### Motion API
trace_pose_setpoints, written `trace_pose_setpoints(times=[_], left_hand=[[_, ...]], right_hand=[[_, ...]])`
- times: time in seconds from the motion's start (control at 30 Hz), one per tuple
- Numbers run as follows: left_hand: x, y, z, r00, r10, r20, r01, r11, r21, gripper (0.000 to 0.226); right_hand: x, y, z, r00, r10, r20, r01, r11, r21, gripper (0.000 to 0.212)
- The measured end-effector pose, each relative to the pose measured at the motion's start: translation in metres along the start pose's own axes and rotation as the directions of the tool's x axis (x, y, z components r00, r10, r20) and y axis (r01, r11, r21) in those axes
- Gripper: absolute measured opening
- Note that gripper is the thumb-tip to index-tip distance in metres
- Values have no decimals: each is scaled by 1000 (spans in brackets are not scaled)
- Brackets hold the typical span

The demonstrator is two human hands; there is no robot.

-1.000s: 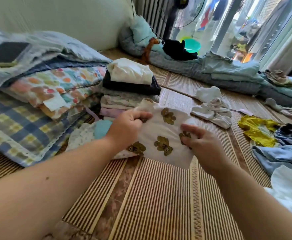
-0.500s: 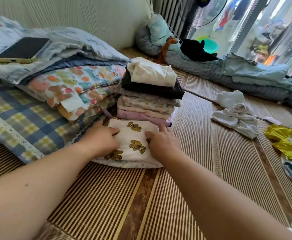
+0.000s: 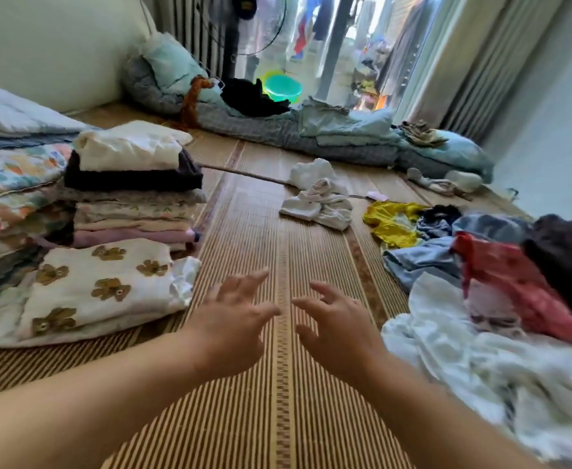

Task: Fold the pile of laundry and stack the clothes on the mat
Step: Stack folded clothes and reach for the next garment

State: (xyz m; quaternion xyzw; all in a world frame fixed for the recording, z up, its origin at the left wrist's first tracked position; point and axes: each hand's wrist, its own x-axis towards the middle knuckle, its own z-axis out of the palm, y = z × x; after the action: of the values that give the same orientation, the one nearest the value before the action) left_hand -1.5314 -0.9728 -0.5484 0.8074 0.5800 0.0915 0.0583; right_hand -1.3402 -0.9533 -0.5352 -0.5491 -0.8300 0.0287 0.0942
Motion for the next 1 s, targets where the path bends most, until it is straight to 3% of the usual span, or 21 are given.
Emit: trace_pose_setpoints(times=[0.13, 0.23, 0.33, 0.4, 0.47, 0.57, 0.63, 0.7, 0.77, 0.83, 0.9, 0.93, 1.0], left_hand=[[33, 116, 11, 978, 194, 79, -189, 980, -67, 59], [57, 182, 28, 968, 232, 90, -220, 967, -129, 69], [80, 220, 50, 961, 218, 170, -198, 972, -127, 81], [93, 232, 60, 958, 197, 206, -181, 979, -95, 66], [103, 237, 65, 957, 181, 228, -177, 984, -39, 34], [110, 234, 67, 955, 177, 239, -181, 983, -3, 22], [110, 230, 62, 976, 131, 173, -97, 976, -196, 15], [110, 228, 49, 991, 17, 136, 60, 839, -541, 19], [110, 230, 31, 990, -41, 138, 132, 649, -749, 21], [107, 238, 11, 989, -53, 141, 146, 566, -812, 21], [105, 250, -3, 990, -53, 133, 140, 555, -820, 19], [104, 257, -8, 990, -52, 128, 135, 539, -831, 19], [102, 269, -17, 992, -60, 109, 125, 493, -861, 20]], right_hand=[[-62, 88, -29, 964, 264, -27, -265, 964, -20, 45], [-99, 142, -43, 889, 454, -59, -453, 891, 30, 47], [-118, 184, -57, 838, 545, -31, -540, 835, 107, 51], [-127, 206, -64, 821, 570, -18, -561, 814, 151, 51], [-137, 221, -66, 815, 579, 13, -572, 802, 174, 51], [-149, 232, -61, 809, 584, 62, -583, 785, 208, 54], [-155, 235, -57, 818, 572, 66, -570, 789, 228, 53], [-156, 234, -53, 836, 547, 45, -541, 806, 239, 46], [-156, 232, -49, 859, 509, 48, -504, 826, 252, 48], [-158, 227, -46, 880, 460, 122, -475, 844, 247, 70], [-157, 218, -41, 880, 427, 209, -467, 858, 215, 89], [-155, 215, -39, 875, 437, 208, -476, 855, 208, 91], [-152, 210, -40, 863, 493, 110, -505, 837, 210, 67]])
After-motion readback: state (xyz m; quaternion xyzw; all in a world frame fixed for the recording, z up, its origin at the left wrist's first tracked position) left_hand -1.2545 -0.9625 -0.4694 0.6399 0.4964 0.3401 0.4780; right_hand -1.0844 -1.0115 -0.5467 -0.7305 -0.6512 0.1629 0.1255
